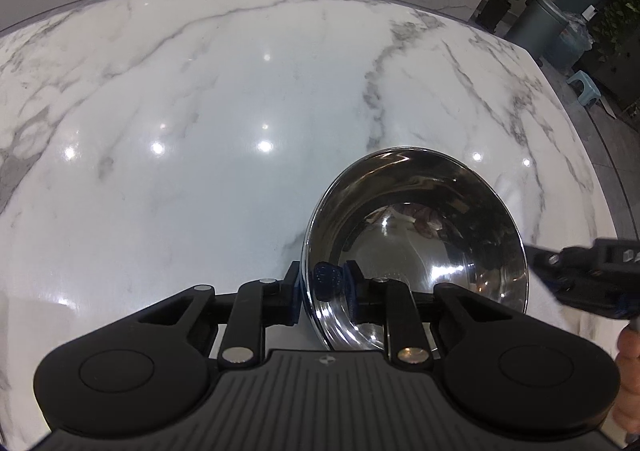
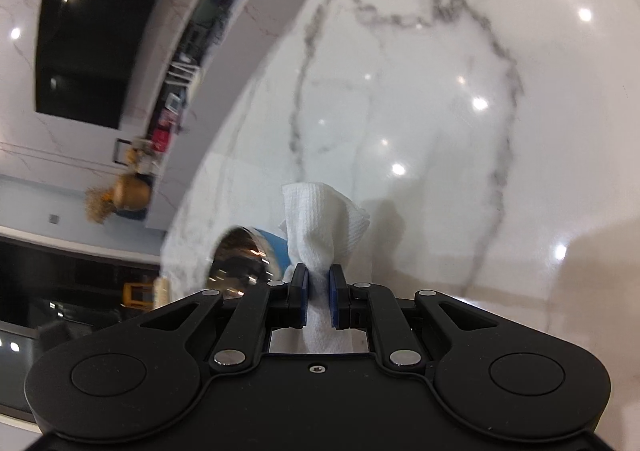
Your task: Clean bowl
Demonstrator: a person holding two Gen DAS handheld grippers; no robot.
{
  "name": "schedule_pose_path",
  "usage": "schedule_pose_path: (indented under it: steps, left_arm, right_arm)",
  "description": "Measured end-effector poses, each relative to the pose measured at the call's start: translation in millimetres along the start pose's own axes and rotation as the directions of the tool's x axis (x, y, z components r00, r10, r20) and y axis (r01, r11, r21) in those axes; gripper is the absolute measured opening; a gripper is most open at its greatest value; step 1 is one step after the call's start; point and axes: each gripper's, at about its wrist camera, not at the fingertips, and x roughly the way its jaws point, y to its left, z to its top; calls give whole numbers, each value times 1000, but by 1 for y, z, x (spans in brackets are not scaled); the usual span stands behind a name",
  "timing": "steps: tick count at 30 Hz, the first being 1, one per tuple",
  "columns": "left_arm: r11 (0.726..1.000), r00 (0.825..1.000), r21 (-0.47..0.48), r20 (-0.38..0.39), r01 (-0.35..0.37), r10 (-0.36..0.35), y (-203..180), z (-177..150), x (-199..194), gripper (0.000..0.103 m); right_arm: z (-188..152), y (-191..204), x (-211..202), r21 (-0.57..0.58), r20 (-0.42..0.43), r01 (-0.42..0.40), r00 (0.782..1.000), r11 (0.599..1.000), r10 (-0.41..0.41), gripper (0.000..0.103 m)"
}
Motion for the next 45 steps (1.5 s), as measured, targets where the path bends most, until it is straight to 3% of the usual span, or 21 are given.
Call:
schedule_pose_path:
  steps: [4, 8, 12, 16, 24, 32, 34, 40, 45]
  left_arm:
    - [1000, 1000, -21, -15, 14, -15, 2, -1, 1, 21]
    - [998, 996, -29, -72, 47, -49, 1, -5, 6, 39]
    - [999, 996, -2, -78, 40, -40, -5, -10, 4, 39]
    - [1000, 997, 10, -72, 30, -29, -7, -11, 2, 37]
    - [1000, 1000, 18, -19, -11, 11, -3, -7, -5, 18]
    - [1000, 1000, 7, 8, -21, 21, 2, 0, -6, 14]
    - [1000, 1000, 8, 11, -22, 22, 2, 1, -6, 14]
    - [999, 1000, 24, 16, -24, 24, 0, 0, -5, 15]
    - [998, 1000, 58, 12, -12, 11, -4, 0, -5, 15]
  right_arm:
    - [-5, -2, 12, -8, -28, 46, 999, 999, -46, 10]
    - [-7, 0, 17, -27, -33, 71, 997, 997, -72, 10]
    - [-7, 3, 18, -49, -30, 86, 996, 995, -88, 10]
    - [-8, 3, 17, -58, -32, 93, 995, 994, -95, 10]
    - [-7, 10, 18, -74, -32, 104, 994, 992, -107, 10]
    - [-1, 11, 14, -35, 53, -47, 997, 998, 49, 10]
    - [-1, 11, 20, -28, 53, -55, 997, 998, 57, 10]
    - [-6, 16, 53, -30, 24, -20, 1000, 999, 20, 10]
    - [-9, 26, 79, -62, -26, 58, 998, 996, -60, 10]
